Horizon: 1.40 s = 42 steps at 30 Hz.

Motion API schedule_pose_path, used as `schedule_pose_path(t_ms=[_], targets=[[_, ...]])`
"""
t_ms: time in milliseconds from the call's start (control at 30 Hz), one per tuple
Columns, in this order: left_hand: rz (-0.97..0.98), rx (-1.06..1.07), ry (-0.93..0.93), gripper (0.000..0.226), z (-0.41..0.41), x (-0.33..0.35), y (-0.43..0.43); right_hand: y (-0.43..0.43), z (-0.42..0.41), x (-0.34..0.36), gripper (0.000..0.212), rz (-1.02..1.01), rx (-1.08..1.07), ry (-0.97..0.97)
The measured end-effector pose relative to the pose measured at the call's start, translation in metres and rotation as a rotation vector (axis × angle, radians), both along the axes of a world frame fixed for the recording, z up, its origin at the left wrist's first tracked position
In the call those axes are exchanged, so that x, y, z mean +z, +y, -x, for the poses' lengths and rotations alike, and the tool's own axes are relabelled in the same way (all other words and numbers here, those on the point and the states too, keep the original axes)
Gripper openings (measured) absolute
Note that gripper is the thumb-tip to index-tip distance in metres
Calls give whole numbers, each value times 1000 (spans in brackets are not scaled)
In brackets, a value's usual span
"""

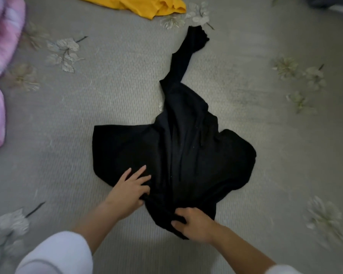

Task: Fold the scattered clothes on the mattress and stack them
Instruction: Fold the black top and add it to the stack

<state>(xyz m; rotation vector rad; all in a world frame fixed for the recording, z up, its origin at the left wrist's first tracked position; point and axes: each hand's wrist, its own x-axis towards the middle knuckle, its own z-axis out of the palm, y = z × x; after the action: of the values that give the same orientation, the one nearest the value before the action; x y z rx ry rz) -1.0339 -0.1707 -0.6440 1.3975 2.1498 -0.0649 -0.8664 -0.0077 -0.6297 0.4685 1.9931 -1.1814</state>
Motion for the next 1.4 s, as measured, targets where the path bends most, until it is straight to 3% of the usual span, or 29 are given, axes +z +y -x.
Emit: schedule_pose_path(t_ms=[67, 167, 233, 300, 400, 467, 500, 567, 633, 667, 733, 833, 900, 1000, 1067, 1133, 1200, 1300, 1400], targets=[[110, 61, -106, 32, -2, 13, -8, -6, -8, 10, 22, 128, -51, -112], [313, 113, -98, 34, -1, 32, -26, 7, -9, 21, 24, 165, -203, -155], [513, 147, -79, 34, 6, 32, -47, 28, -12, 20, 16, -37, -399, -37], [709, 166, -95, 39, 17, 28, -64, 53, -20, 18, 10, -387, -618, 82], [847, 196, -201, 45, 26, 26, -67, 85, -42, 6, 46, -620, -999, 58], [672, 230, -206, 37, 23, 27, -51, 96, -55, -12, 76, -573, -1116, -119], [529, 268, -180, 29, 20, 28, -38, 95, -59, -20, 82, -542, -1106, -191], [221, 429, -201, 18, 8, 29, -8, 87, -58, -29, 60, -505, -1040, -158], [3, 612, -370, 20, -8, 32, 26, 70, -46, -19, 18, -529, -961, 76], [-62, 680, -473, 21, -16, 34, 42, 61, -40, -11, 18, -532, -906, 204], [-156, 853, -678, 21, -30, 40, 71, 42, -34, 9, 26, -452, -761, 410], [-249, 1150, -885, 34, -40, 50, 102, 14, -36, 35, 27, -313, -338, 556], [-242, 1189, -883, 57, -39, 50, 112, 4, -46, 37, 25, -316, -43, 587], [-170, 1066, -792, 96, -39, 42, 113, 0, -60, 37, 18, -353, 200, 570], [-112, 936, -683, 92, -40, 37, 109, 0, -66, 39, 17, -339, 238, 518], [-118, 939, -613, 69, -43, 37, 106, 3, -68, 43, 20, -356, 177, 468], [-186, 1175, -721, 48, -45, 38, 102, 10, -70, 47, 31, -423, 69, 415], [-246, 1549, -1006, 52, -43, 41, 94, 29, -75, 55, 42, -531, -15, 349], [-266, 1757, -1077, 43, -38, 49, 93, 44, -73, 83, 39, -466, 40, 340]])
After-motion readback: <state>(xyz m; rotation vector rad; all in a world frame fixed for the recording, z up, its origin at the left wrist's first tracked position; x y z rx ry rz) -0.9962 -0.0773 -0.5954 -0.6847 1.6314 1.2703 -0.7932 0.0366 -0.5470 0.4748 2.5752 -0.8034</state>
